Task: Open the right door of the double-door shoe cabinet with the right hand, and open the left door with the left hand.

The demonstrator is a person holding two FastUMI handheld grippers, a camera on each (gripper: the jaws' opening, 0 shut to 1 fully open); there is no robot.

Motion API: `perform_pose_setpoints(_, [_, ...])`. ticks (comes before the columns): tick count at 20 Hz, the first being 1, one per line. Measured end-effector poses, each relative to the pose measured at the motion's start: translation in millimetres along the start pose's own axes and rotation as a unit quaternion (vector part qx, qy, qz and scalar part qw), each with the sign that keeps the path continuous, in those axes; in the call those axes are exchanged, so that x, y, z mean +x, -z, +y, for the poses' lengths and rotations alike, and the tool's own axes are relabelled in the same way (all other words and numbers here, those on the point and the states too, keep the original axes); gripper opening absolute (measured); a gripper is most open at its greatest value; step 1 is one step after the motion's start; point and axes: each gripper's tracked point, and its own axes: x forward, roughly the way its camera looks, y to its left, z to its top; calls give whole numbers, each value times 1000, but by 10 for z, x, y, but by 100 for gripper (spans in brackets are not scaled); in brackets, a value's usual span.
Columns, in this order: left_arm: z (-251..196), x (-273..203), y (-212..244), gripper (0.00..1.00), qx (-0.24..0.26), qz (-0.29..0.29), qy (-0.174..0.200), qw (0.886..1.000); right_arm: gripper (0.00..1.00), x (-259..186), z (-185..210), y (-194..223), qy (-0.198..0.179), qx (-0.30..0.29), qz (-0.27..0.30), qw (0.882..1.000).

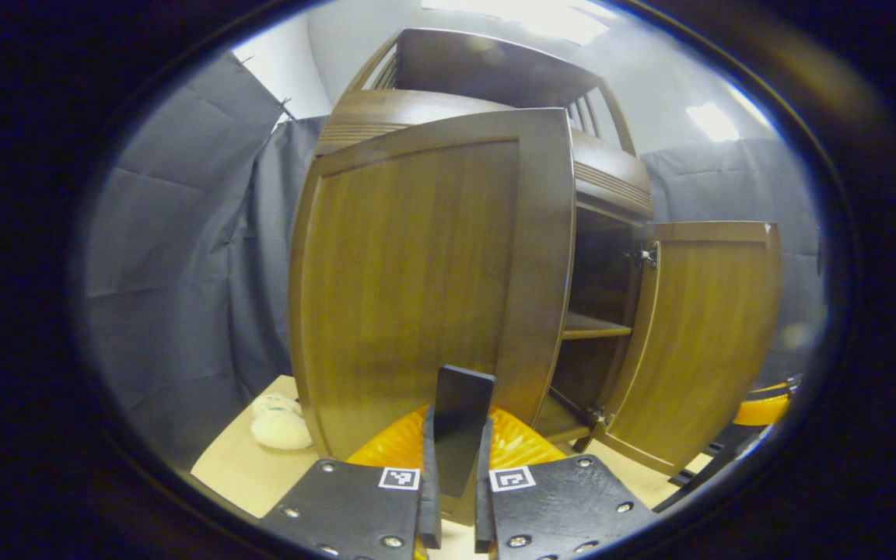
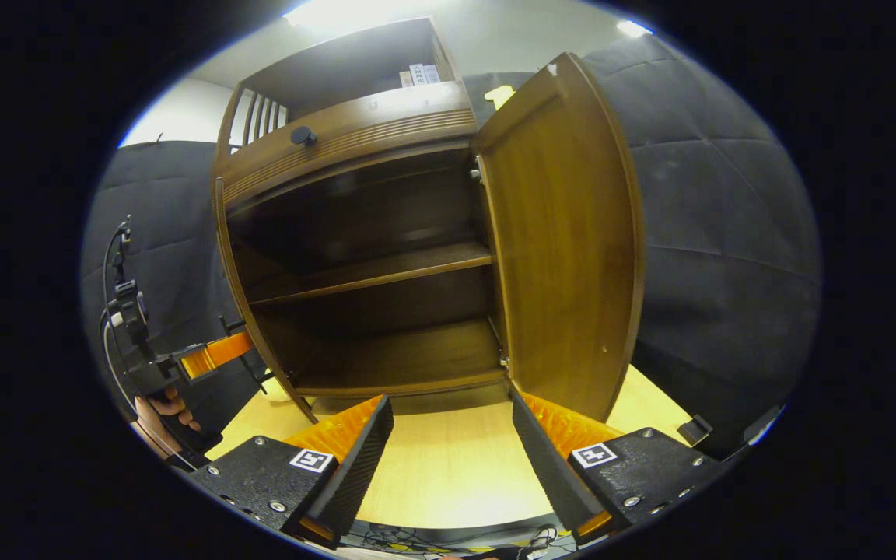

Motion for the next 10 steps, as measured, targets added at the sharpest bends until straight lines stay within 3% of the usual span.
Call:
perform_pose_setpoints(2, [6, -1, -8, 12, -2, -1, -4, 1000, 91, 48, 95, 51, -9, -1, 5, 1000])
perform_pose_setpoints(4, [13, 5, -21, 11, -4, -3, -7, 1000, 95, 79, 192, 90, -18, -3, 9, 1000])
perform_pose_setpoints(7, [6, 18, -4, 11, -7, 2, -8, 1000, 91, 115, 329, 156, -30, -5, 13, 999])
perform_pose_setpoints(8, [12, -5, 1, 11, -8, 5, -8, 1000, 95, 140, 365, 176, -33, -5, 16, 999])
perform_pose_setpoints(9, [20, 15, -12, 24, -9, 3, -8, 1000, 91, 168, 403, 208, -36, -4, 18, 999])
perform_pose_setpoints(10, [19, -2, -5, 12, -9, 4, -9, 1000, 95, 200, 437, 221, -38, -2, 20, 999])
